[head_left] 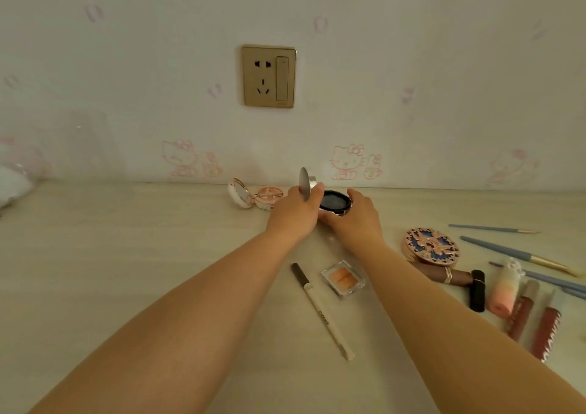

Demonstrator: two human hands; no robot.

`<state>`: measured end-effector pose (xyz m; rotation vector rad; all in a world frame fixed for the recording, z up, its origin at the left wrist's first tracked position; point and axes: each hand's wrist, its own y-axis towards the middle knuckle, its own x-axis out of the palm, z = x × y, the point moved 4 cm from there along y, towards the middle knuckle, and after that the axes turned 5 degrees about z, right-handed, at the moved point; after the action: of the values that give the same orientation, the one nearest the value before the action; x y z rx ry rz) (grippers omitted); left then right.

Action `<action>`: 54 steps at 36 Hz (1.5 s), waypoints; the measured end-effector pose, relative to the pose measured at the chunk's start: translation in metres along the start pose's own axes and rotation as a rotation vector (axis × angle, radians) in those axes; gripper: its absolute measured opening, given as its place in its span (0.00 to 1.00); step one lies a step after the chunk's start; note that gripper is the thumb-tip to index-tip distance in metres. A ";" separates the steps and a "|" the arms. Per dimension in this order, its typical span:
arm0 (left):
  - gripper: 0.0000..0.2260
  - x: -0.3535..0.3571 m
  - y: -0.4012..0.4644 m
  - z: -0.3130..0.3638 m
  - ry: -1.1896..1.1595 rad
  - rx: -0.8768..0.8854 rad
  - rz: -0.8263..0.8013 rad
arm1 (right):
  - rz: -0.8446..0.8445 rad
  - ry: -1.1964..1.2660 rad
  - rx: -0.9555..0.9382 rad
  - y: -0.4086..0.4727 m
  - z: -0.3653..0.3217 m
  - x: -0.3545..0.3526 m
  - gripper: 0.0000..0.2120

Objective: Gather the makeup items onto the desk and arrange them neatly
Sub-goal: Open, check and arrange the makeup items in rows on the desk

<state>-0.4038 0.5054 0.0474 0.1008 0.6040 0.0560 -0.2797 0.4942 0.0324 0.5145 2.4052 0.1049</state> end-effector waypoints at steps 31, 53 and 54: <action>0.22 0.006 0.018 -0.016 0.180 0.087 0.316 | 0.044 -0.366 -0.023 0.020 0.005 0.011 0.29; 0.24 0.003 0.012 -0.012 0.229 0.189 0.326 | 0.042 -0.425 -0.022 0.019 0.006 0.011 0.38; 0.23 0.003 0.011 -0.012 0.242 0.189 0.336 | 0.047 -0.421 -0.023 0.020 0.007 0.011 0.38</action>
<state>-0.4084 0.5173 0.0373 0.3827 0.8291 0.3403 -0.2763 0.5161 0.0249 0.5244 1.9801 0.0387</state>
